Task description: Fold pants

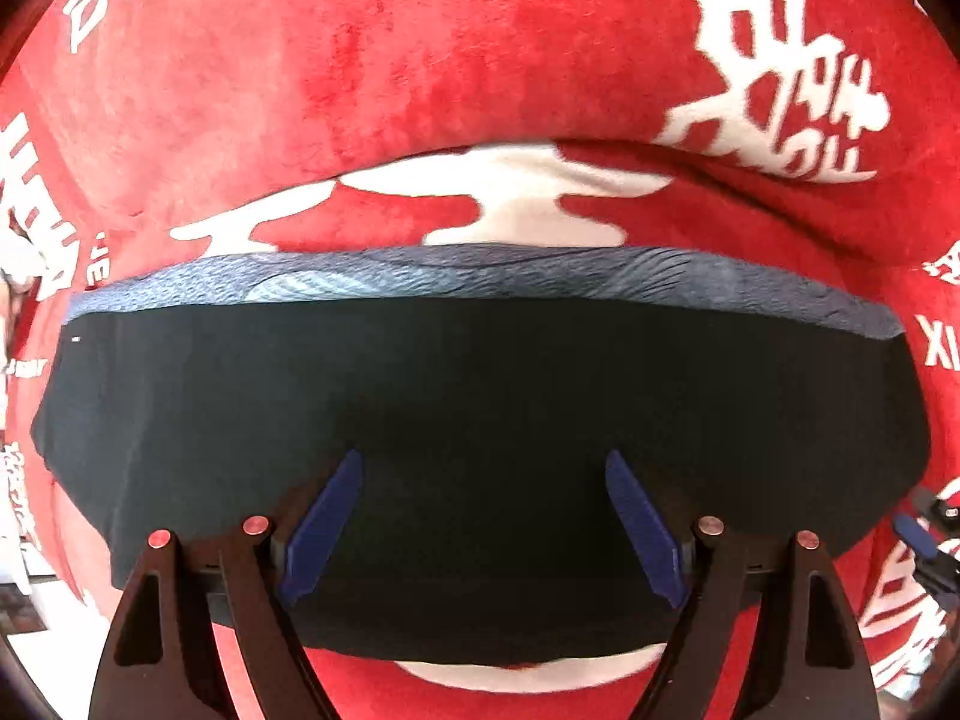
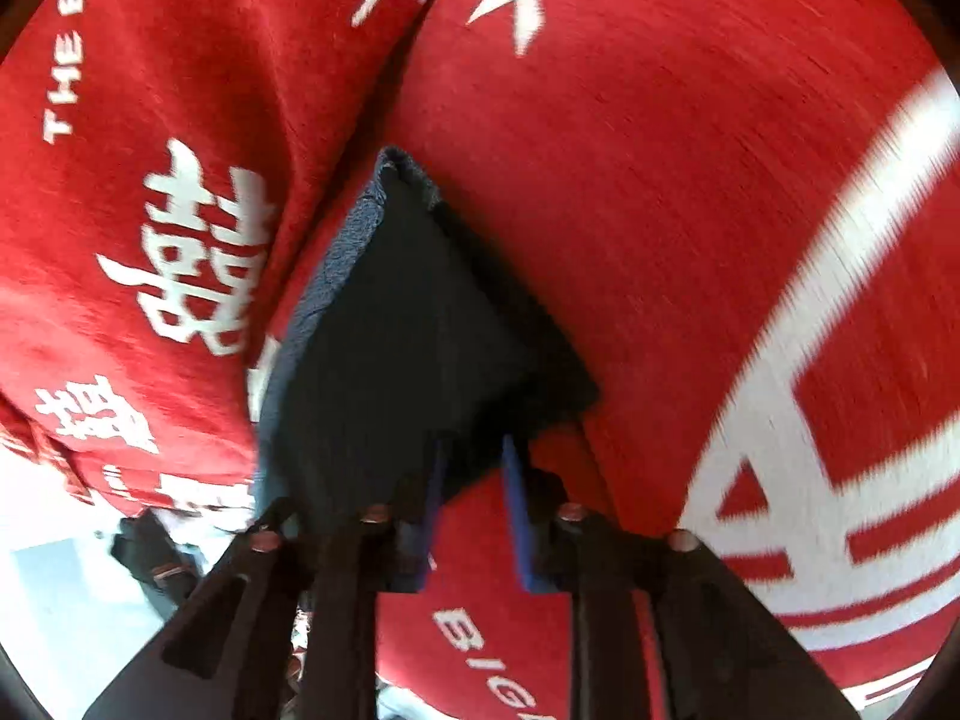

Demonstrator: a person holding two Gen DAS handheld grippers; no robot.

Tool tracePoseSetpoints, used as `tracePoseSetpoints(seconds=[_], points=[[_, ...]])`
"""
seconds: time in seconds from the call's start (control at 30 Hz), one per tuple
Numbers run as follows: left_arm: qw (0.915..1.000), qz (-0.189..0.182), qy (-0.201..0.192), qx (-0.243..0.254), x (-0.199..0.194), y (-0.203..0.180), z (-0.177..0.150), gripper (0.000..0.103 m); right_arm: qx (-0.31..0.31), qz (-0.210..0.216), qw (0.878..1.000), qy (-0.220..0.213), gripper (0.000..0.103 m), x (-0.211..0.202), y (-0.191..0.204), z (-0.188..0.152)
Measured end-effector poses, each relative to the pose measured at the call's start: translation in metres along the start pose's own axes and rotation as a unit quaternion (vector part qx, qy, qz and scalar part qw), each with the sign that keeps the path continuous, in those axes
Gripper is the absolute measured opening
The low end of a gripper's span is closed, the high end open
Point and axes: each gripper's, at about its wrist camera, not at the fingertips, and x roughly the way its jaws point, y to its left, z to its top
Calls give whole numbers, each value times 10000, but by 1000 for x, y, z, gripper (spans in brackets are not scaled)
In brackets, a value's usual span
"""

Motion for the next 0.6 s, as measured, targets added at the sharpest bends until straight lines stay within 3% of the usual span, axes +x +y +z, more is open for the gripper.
tracePoseSetpoints(seconds=[0.03, 0.17, 0.2, 0.27, 0.33, 0.47, 0.5, 0.57, 0.6], points=[[10000, -24, 63, -38, 4, 6, -1, 84, 96, 38, 9999, -45, 61, 2, -6, -2], [9996, -90, 125, -224, 16, 13, -9, 87, 575, 607, 9962, -232, 61, 16, -22, 3], [9996, -65, 103, -262, 17, 14, -10, 89, 672, 676, 9948, -361, 57, 19, -23, 6], [9994, -98, 106, -312, 18, 18, -12, 90, 756, 665, 9943, -361, 22, 23, -21, 13], [9994, -117, 185, -269, 18, 20, -10, 90, 715, 735, 9942, -329, 16, 12, -13, 15], [9995, -133, 273, -13, 17, 18, -23, 90, 112, 519, 9980, -330, 14, -15, 8, 7], [9995, -149, 275, -19, 19, 20, -27, 90, -29, 244, 9994, -241, 14, -14, 5, 5], [9994, -162, 295, -90, 17, 20, -30, 90, -228, -310, 9992, -73, 21, 0, 4, 7], [9992, -162, 339, -97, 14, 21, -29, 90, -134, -518, 9985, 73, 32, 6, -1, 9]])
